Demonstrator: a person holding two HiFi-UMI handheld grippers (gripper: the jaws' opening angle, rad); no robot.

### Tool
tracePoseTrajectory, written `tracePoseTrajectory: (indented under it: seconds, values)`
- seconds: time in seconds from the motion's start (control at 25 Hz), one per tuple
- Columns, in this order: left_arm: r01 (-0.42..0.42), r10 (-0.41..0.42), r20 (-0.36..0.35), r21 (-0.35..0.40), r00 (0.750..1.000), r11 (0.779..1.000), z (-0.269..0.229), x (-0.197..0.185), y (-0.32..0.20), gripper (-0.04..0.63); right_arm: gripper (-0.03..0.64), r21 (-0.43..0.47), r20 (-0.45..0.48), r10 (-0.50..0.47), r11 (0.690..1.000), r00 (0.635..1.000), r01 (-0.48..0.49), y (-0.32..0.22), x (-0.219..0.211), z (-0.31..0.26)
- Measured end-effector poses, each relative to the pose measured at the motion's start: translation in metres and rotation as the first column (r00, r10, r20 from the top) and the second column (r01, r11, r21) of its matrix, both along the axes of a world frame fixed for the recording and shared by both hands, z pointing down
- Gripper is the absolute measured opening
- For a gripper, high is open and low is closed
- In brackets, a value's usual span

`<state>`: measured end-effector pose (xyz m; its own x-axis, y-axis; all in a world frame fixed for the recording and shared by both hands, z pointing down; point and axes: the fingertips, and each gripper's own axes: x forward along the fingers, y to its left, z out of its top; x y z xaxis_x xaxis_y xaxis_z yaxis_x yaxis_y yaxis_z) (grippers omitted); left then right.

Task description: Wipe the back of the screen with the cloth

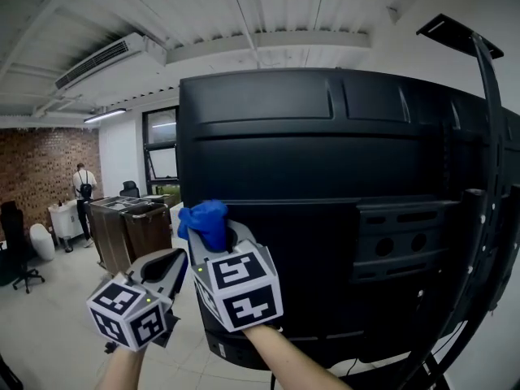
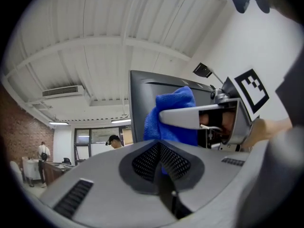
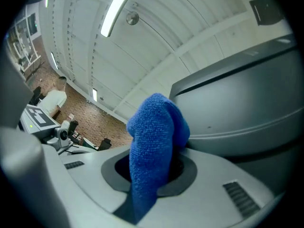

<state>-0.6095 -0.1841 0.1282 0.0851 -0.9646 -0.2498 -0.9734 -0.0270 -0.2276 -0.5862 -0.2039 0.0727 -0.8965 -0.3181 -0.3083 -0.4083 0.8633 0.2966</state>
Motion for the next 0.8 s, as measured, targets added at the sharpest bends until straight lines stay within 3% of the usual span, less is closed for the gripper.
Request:
tracePoseTrajectory:
  seconds: [0.24, 0.44, 0.8]
  values:
    - [-0.144, 0.142, 0.04, 0.031, 0.989, 0.989, 0.002, 0.068, -0.024, 0.007, 0.063, 0.0, 0.082, 0.197, 0.98, 0.977, -0.197, -0.034, 0.08, 0.015]
    - [-0.277, 0.275, 0.067, 0.026, 0.959, 0.96, 0.01, 0.126, -0.042, 0.007, 0.061, 0.018, 0.132, 0.362, 0.93, 0.923, -0.367, -0.054, 0.143, 0.018]
    - [-0.354, 0.352, 0.063, 0.028, 0.934, 0.935, 0.01, 0.162, -0.051, 0.008, 0.061, 0.032, 0.1, 0.424, 0.903, 0.9, -0.429, -0.058, 0.164, 0.026]
